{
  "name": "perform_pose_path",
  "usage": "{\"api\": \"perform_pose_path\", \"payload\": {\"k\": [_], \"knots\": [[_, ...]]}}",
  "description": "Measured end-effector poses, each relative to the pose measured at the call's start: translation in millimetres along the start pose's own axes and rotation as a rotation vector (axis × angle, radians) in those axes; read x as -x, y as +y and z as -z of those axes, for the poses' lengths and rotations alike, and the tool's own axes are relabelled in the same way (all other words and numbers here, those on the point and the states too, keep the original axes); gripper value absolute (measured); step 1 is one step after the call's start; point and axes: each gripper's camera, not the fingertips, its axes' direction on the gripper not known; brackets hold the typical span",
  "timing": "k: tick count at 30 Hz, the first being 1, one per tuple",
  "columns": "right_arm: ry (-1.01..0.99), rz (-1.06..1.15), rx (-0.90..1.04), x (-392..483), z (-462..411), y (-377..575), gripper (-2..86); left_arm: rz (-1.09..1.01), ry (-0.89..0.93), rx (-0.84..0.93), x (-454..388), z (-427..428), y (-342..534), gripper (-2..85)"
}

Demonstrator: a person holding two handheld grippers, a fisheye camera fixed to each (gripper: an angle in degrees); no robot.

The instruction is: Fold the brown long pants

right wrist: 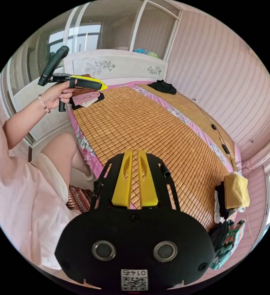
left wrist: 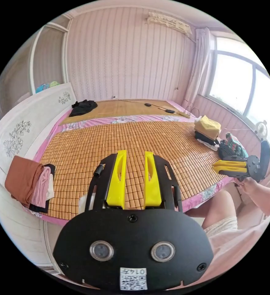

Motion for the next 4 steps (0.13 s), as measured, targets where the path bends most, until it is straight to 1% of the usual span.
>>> {"api": "perform_pose_path", "payload": {"k": [4], "knots": [[0.089, -0.159, 0.022, -49, 46, 54, 3.9, -0.147, 0.065, 0.030, -94, -33, -2, 9.1]]}}
